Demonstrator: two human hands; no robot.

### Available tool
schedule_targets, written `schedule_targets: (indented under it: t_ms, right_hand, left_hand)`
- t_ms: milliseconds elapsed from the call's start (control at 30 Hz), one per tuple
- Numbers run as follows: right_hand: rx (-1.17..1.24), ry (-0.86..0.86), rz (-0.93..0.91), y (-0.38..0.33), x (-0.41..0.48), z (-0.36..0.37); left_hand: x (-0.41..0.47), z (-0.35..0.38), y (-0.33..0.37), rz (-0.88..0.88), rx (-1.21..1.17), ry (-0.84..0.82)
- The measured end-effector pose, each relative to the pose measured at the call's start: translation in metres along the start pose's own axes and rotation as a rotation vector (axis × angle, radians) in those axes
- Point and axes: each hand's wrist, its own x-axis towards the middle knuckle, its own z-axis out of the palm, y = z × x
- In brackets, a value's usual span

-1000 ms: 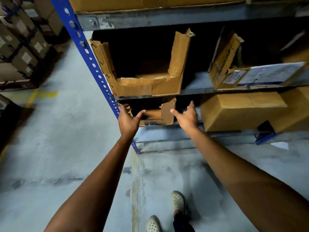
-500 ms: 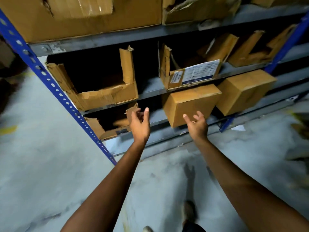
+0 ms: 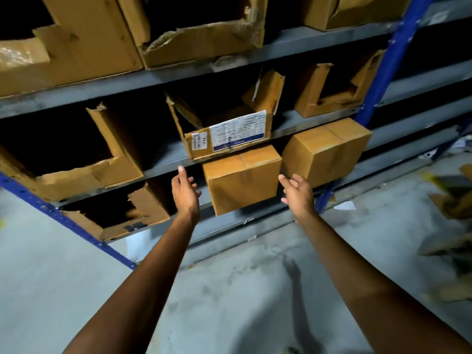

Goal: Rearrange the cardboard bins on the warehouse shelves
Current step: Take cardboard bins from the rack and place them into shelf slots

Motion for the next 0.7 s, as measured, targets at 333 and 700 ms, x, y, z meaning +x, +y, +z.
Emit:
schedule_targets:
  t_ms: [333, 700]
  right_hand:
    - [-0.111, -0.156, 0.063, 0.014, 0.07, -0.017]
    - [-0.335, -0.257, 0.134, 0.007, 0.164, 0.022]
  left_hand:
    - [0.003, 0.04, -0.022, -0.076, 0.076, 0.043]
    - [0.084, 0.074, -0.064, -0.206, 0.13, 0.071]
